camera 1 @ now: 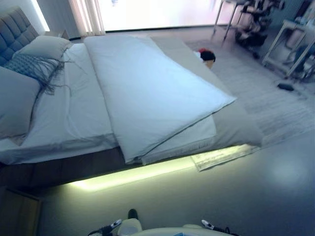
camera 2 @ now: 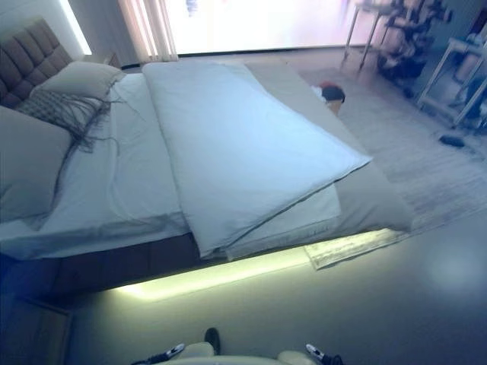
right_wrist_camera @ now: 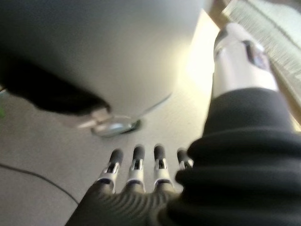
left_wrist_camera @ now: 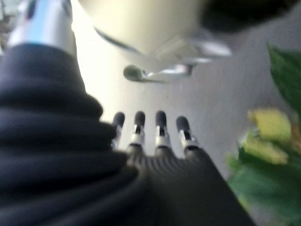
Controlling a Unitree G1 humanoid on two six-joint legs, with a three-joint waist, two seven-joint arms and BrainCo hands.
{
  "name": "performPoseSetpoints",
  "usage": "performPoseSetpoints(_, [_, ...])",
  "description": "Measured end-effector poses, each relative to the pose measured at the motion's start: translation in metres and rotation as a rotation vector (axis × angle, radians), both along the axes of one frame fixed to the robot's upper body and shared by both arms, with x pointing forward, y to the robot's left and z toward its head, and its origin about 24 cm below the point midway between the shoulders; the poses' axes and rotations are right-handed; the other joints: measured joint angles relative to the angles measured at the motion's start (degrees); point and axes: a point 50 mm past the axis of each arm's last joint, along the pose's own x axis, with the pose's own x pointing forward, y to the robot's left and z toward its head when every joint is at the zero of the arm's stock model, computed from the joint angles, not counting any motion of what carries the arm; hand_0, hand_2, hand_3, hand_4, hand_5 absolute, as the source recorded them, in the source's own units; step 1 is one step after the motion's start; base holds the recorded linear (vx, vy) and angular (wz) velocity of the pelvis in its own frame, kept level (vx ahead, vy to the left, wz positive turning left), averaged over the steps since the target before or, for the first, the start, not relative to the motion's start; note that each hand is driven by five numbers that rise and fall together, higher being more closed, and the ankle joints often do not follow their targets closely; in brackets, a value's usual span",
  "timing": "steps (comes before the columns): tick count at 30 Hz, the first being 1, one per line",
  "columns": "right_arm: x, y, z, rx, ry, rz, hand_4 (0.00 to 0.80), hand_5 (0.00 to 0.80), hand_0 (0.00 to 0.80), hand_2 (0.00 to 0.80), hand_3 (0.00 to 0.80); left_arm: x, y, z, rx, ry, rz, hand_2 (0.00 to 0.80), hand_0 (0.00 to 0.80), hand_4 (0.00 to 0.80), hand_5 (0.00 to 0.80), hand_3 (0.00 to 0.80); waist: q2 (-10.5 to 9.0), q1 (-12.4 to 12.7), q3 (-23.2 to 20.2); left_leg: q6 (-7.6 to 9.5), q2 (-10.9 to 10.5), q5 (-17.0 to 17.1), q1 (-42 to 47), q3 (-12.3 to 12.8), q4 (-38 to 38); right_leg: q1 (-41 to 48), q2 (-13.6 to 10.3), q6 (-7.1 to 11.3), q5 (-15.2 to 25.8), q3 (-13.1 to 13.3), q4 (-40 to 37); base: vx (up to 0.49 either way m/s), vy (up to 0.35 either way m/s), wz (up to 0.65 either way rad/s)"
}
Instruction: Make the bed neatly
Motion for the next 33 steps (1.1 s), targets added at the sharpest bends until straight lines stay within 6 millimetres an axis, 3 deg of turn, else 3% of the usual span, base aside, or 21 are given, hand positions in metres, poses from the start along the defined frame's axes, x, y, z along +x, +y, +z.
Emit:
performPoseSetpoints(1, [-0.001, -0.002, 0.0, -0.004, 0.002, -0.003, 0.0, 0.0, 0.0, 0.0, 0.0, -0.001, -0.002, -0.001, -0.003, 0.004, 0.012, 0.0, 0.0, 0.0, 0.0, 0.0, -0.3, 0.1, 0.1, -0.38, 0.4, -0.2, -1.5, -0.4, 1.6, 1.2, 0.4, 0.3, 0.7, 0.8, -2.2, 0.307, 0.261, 0.22])
performPoseSetpoints(4, [0.01, -0.007, 0.003, -0.02, -0.019, 0.027, 0.0, 0.0, 0.0, 0.0, 0.0, 0.0, -0.008, -0.002, -0.002, -0.003, 0.009, 0.0, 0.0, 0.0, 0.0, 0.0, 1.4, 0.3, 0.9, -0.51, 2.7, 0.7, -4.8, -0.6, -5.1, 5.8, 0.5, 1.97, 2.6, 1.9, -8.5, 0.351, 0.272, 0.01])
performPoseSetpoints(6, [0.012, -0.004, 0.002, -0.01, -0.026, 0.033, 0.0, 0.0, 0.0, 0.0, 0.0, -0.001, -0.01, -0.002, -0.005, 0.003, 0.006, 0.0, 0.0, 0.0, 0.0, 0.0, 2.98, 0.4, 1.2, -0.62, 3.5, 4.9, -5.1, -0.4, -7.2, 8.0, -0.4, 3.25, 2.0, 2.6, -10.5, 0.286, 0.239, -0.24])
performPoseSetpoints(7, [0.012, 0.003, 0.001, 0.011, -0.026, 0.043, 0.0, 0.0, 0.0, 0.0, 0.0, 0.001, -0.009, -0.002, 0.002, -0.002, -0.004, 0.0, 0.0, 0.0, 0.0, 0.0, 2.64, 0.3, 1.2, -0.22, 2.3, 9.0, -4.2, 0.7, -7.3, 9.1, -2.2, 4.51, 1.9, 3.1, -11.2, 0.2, 0.212, -0.4])
performPoseSetpoints(8, [0.012, 0.009, 0.0, 0.034, -0.029, 0.046, 0.0, 0.0, 0.0, 0.0, 0.0, 0.006, -0.006, -0.001, 0.01, -0.018, -0.014, 0.0, 0.0, 0.0, 0.0, 0.0, 2.25, 0.4, 1.3, 2.12, 0.9, 11.5, -3.0, 1.5, -8.0, 9.6, -3.9, 5.69, 1.5, 3.2, -11.1, 0.163, 0.194, -0.48])
performPoseSetpoints(11, [0.016, 0.022, -0.002, 0.042, -0.041, 0.081, 0.0, 0.0, 0.0, 0.0, 0.0, 0.022, 0.003, 0.003, 0.035, -0.061, -0.027, 0.0, 0.0, 0.0, 0.0, 0.0, -0.5, 0.3, 1.3, 3.97, -1.5, 10.7, 0.1, 2.7, -10.5, 9.5, -6.7, 9.07, 3.8, 0.0, -8.5, 0.141, 0.157, -0.2])
performPoseSetpoints(14, [0.012, 0.03, -0.003, 0.057, -0.036, 0.096, 0.0, 0.0, 0.0, 0.0, 0.0, 0.046, 0.01, 0.008, 0.071, -0.107, -0.077, 0.0, 0.0, 0.0, 0.0, 0.0, -2.73, 1.4, 0.1, 4.35, -2.9, 8.0, 0.1, 2.7, -9.1, 9.3, -8.0, 9.48, 5.8, -2.7, -7.6, 0.121, 0.132, 0.0])
performPoseSetpoints(22, [0.035, 0.036, 0.001, 0.084, -0.119, 0.038, 0.0, 0.0, 0.0, 0.0, 0.0, 0.049, 0.008, 0.009, 0.072, -0.097, -0.093, 0.0, 0.0, 0.0, 0.0, 0.0, -2.83, 1.9, 0.4, 5.32, -2.4, -1.7, -6.4, 2.7, 5.1, 8.2, -9.2, 9.2, 6.6, -3.8, -5.9, 0.135, 0.131, -0.02])
performPoseSetpoints(24, [0.036, 0.035, 0.001, 0.084, -0.123, -0.001, 0.0, 0.0, 0.0, 0.0, 0.0, 0.048, 0.008, 0.008, 0.073, -0.087, -0.094, 0.0, 0.0, 0.0, 0.0, 0.0, -2.59, 1.8, 0.8, 5.87, -2.9, -2.6, -7.2, 2.8, 6.2, 7.4, -9.5, 9.18, 6.6, -4.1, -4.2, 0.206, 0.181, 0.08])
performPoseSetpoints(26, [0.037, 0.029, 0.001, 0.062, -0.138, -0.045, 0.0, 0.0, 0.0, 0.0, 0.0, 0.046, 0.007, 0.008, 0.076, -0.067, -0.119, 0.0, 0.0, 0.0, 0.0, 0.0, -1.61, 1.5, 1.3, 6.38, -3.2, -2.4, -5.1, 2.8, 3.5, 2.8, -9.9, 9.12, 6.7, -4.0, 6.5, 0.211, 0.177, 0.12])
performPoseSetpoints(28, [0.039, 0.015, 0.004, 0.021, -0.165, -0.06, 0.0, 0.0, 0.0, 0.0, 0.0, 0.042, 0.006, 0.007, 0.084, -0.046, -0.156, 0.0, 0.0, 0.0, 0.0, 0.0, -0.19, 1.4, 2.1, 8.29, -3.4, -0.4, -0.7, 2.5, -2.0, -4.9, -12.0, 7.16, 8.1, -4.2, 23.3, 0.182, 0.044, 0.15])
performPoseSetpoints(29, [0.039, 0.01, 0.005, 0.013, -0.173, -0.077, 0.0, 0.0, 0.0, 0.0, 0.0, 0.04, 0.009, 0.007, 0.095, -0.035, -0.167, 0.0, 0.0, 0.0, 0.0, 0.0, -0.34, 0.3, 2.0, 8.66, -4.3, 0.2, 1.3, 2.3, -3.9, -7.6, -13.2, 7.82, 4.6, -3.9, 24.9, 0.146, -0.086, 0.26])
performPoseSetpoints(31, [0.045, 0.009, 0.006, 0.014, -0.197, -0.087, 0.0, 0.0, 0.0, 0.0, 0.0, 0.041, 0.017, 0.01, 0.115, -0.034, -0.172, 0.0, 0.0, 0.0, 0.0, 0.0, -0.19, -0.1, 1.9, 8.86, -4.6, 0.4, 2.1, 2.2, -5.8, -11.4, -12.8, 8.27, 3.4, -3.8, 18.9, 0.091, -0.177, 0.22])
performPoseSetpoints(33, [0.049, 0.009, 0.007, 0.03, -0.223, -0.103, 0.0, 0.0, 0.0, 0.0, 0.0, 0.047, 0.02, 0.012, 0.126, -0.051, -0.175, 0.0, 0.0, 0.0, 0.0, 0.0, -0.08, -0.9, 1.9, 9.3, -4.6, 0.7, 2.1, 2.2, -6.5, -14.5, -11.2, 9.25, 4.1, -3.7, 6.9, -0.091, -0.193, 0.35])
